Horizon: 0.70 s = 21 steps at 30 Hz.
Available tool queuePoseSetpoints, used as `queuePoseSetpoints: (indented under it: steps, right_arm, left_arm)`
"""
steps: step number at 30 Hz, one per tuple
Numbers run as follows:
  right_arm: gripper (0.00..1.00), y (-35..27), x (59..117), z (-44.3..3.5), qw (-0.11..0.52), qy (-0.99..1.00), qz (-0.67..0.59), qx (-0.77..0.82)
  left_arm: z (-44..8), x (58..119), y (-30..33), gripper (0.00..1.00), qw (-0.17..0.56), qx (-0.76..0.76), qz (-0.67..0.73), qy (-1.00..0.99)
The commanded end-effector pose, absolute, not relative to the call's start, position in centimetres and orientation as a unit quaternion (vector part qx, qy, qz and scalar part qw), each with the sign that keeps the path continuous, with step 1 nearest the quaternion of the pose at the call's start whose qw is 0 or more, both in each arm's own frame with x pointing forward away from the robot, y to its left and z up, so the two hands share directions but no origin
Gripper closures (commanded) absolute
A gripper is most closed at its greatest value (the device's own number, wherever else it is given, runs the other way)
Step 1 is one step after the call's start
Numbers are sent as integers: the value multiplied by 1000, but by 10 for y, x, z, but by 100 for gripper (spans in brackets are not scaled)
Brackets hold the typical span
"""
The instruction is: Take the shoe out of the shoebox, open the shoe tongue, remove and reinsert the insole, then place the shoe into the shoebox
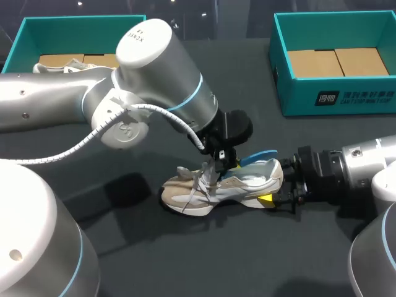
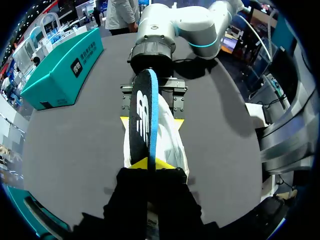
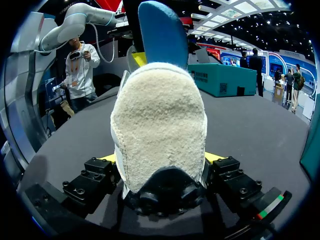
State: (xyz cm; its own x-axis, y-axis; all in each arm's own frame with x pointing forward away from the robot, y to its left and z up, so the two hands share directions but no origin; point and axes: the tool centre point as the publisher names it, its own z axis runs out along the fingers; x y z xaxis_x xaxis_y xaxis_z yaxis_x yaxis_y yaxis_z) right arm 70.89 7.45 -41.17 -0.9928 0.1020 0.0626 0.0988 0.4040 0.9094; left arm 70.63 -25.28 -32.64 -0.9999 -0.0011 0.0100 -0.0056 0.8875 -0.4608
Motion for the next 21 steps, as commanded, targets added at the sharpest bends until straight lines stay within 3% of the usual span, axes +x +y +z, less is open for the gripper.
queuePoseSetpoints:
  steps: [1,8,10,12,21]
  right_arm:
    - [100,76,708,-412,2,839,540,61]
    - [100,76,708,-412,2,839,540,61]
    - [100,76,708,-412,2,839,540,61]
    - [100,76,708,-412,2,839,540,61]
    - [100,76,708,-412,2,839,540,61]
  left_arm:
    - [-327,709,-265,100,-6,4,238,-971]
    - [-326,715,-285,100,-33,6,231,-972]
    - [-326,714,-286,76,-40,2,230,-972]
    - [-324,711,-285,65,-47,-2,231,-972]
    - [-317,703,-287,53,-102,0,253,-962]
